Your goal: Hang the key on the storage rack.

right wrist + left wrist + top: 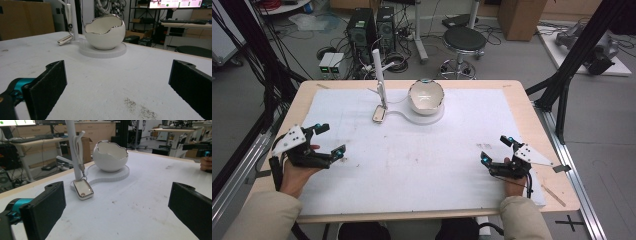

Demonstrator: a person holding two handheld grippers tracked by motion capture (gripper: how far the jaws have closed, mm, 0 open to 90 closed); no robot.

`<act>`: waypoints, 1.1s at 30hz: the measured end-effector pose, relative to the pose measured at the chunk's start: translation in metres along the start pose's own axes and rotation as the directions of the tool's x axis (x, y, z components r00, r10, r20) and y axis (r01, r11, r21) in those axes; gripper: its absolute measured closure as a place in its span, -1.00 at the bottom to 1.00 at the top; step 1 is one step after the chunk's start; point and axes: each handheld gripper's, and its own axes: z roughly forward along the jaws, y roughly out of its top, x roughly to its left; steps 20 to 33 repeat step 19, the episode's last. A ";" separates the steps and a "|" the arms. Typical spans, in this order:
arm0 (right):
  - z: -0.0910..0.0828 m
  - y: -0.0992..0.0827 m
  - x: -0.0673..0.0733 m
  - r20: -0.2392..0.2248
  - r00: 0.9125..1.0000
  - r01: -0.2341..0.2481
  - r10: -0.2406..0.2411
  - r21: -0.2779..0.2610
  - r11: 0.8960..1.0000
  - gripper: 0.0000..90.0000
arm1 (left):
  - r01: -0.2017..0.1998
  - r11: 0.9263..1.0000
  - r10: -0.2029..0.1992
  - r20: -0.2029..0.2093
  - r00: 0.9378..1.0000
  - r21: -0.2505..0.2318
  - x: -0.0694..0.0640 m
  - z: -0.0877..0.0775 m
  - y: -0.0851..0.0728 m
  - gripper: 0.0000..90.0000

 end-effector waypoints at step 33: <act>0.000 0.000 0.000 0.001 1.000 0.002 -0.002 -0.005 1.000 -0.99 | 0.018 0.997 -0.023 -0.065 0.998 -0.079 -0.012 -0.013 -0.046 -0.96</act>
